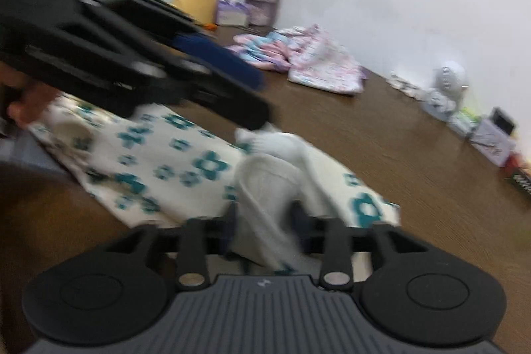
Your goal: Fold clothes
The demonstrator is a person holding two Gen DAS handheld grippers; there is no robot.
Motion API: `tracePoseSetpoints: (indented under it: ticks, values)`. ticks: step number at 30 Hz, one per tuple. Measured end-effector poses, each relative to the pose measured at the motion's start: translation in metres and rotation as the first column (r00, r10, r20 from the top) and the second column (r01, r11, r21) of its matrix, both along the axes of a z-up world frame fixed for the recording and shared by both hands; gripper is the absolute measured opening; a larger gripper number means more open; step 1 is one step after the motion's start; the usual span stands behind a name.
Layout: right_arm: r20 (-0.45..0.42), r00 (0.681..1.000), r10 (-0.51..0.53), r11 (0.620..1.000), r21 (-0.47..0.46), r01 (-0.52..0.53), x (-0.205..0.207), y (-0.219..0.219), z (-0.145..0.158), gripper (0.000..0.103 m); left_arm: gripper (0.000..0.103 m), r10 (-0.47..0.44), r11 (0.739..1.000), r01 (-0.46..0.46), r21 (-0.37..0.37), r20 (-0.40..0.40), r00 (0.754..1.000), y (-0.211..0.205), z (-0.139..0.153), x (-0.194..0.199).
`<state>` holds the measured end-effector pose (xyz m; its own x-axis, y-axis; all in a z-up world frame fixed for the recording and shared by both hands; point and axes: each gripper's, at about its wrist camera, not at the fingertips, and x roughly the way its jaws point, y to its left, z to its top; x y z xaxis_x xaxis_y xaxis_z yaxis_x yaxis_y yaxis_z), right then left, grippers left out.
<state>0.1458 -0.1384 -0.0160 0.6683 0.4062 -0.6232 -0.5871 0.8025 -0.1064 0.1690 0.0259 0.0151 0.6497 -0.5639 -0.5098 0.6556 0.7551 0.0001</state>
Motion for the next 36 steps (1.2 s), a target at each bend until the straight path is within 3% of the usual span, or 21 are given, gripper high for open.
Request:
tracePoseSetpoints:
  ticks: [4,9,13,16,18,25,34,36]
  values:
    - [-0.056,0.996,0.066,0.983,0.178,-0.055,-0.007,-0.021,0.022,0.050,0.031,-0.002,1.000,0.002,-0.010,-0.016,1.000,-0.008,-0.001,0.008]
    - [-0.125,0.989,0.085,0.932,0.362,-0.034,-0.015,-0.065,0.040,0.050,0.030,0.012,1.000,-0.012,-0.013,-0.042,0.999,-0.012,-0.007,0.017]
    - [-0.117,0.993,0.000,0.945,0.324,0.038,-0.006,-0.090,0.038,0.045,0.030,0.051,0.999,-0.051,0.002,-0.072,0.996,-0.004,-0.018,0.021]
    - [-0.113,0.992,-0.056,0.952,0.295,0.087,0.002,-0.107,0.035,0.027,0.030,0.067,0.998,-0.067,-0.006,-0.067,0.996,-0.002,-0.017,0.019]
    - [-0.145,0.989,-0.029,0.962,0.266,0.067,0.012,-0.101,0.022,0.019,0.030,0.057,0.998,-0.057,-0.005,-0.032,0.998,-0.004,-0.011,0.011]
    - [-0.073,0.997,-0.013,0.991,0.133,0.023,0.009,-0.075,0.000,0.020,0.031,-0.083,0.994,0.079,0.069,0.060,0.995,-0.036,-0.003,-0.013]
    - [-0.014,1.000,-0.009,0.998,0.069,0.010,0.003,-0.059,-0.005,0.021,0.027,-0.091,0.976,0.090,0.196,-0.002,0.996,-0.066,-0.039,0.012]
    - [-0.003,1.000,-0.001,0.997,0.073,0.001,0.001,-0.061,-0.004,0.021,0.027,-0.080,0.977,0.083,0.195,-0.022,0.997,-0.063,-0.045,0.016]
